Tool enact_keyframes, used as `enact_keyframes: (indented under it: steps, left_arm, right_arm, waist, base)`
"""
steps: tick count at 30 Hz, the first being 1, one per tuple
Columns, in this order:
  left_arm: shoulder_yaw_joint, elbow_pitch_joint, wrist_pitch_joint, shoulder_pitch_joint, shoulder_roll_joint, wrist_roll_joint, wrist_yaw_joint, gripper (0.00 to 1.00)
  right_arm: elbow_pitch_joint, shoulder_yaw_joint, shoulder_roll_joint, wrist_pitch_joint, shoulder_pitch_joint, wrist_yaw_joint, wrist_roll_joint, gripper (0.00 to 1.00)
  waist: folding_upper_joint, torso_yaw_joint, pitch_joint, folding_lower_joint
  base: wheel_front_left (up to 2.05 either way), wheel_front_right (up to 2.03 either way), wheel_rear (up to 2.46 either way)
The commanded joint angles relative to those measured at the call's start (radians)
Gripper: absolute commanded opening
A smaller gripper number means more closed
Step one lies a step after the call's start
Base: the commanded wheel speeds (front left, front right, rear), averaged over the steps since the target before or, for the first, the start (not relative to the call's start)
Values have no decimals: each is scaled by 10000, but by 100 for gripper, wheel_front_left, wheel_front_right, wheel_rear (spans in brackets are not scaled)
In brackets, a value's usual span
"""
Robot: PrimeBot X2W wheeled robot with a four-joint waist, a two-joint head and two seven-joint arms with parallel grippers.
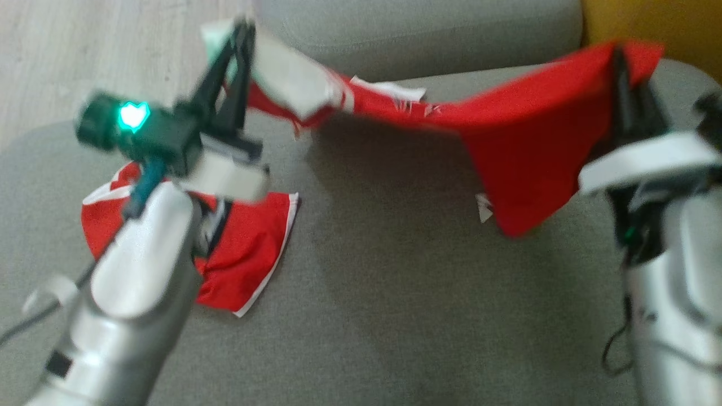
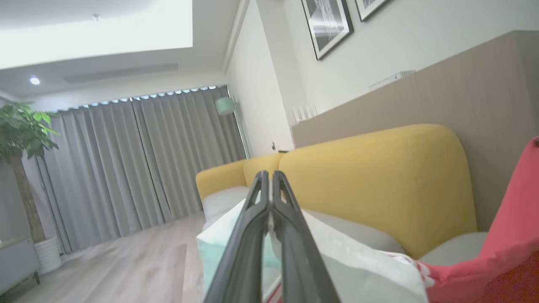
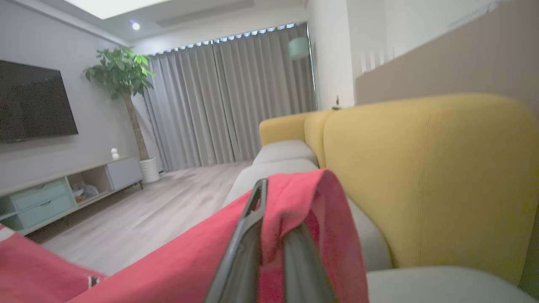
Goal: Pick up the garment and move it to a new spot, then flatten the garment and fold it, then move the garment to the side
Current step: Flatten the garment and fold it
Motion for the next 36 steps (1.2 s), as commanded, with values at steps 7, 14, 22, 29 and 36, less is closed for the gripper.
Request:
enact_keyframes:
  steps: [7, 14, 22, 29, 36]
  left_arm:
    - [875, -963, 324, -2197, 380, 146, 269, 0]
    - [1086, -2882, 1678, -2406, 768, 34, 424, 0]
    - [1139, -2784, 2936, -3286, 1371, -269, -203, 0]
    - [1211, -267, 2389, -5776, 1746, -54, -937, 0]
    - [1058, 3167, 918, -9095, 1515, 800, -774, 0]
  right_arm:
    - [-1641, 323, -841, 855, -1887, -7, -32, 0]
    - [-3673, 73, -1167, 2161, -1229, -7, 15, 0]
    - [-4364, -325, -1198, 3110, -1662, -7, 72, 0]
    - [-1483, 518, -1662, 2426, -4677, -7, 6, 0]
    - [2504, 381, -1600, -123, -8283, -7, -819, 0]
  waist:
    - [0, -71, -572, -1]
    - [0, -132, -360, -1]
    - [0, -403, 1189, -1]
    - [0, -676, 3049, -1]
    - [0, -473, 3829, -1]
  base:
    - [0, 0, 0]
    - [0, 0, 0]
    - [0, 0, 0]
    - [0, 0, 0]
    - [0, 0, 0]
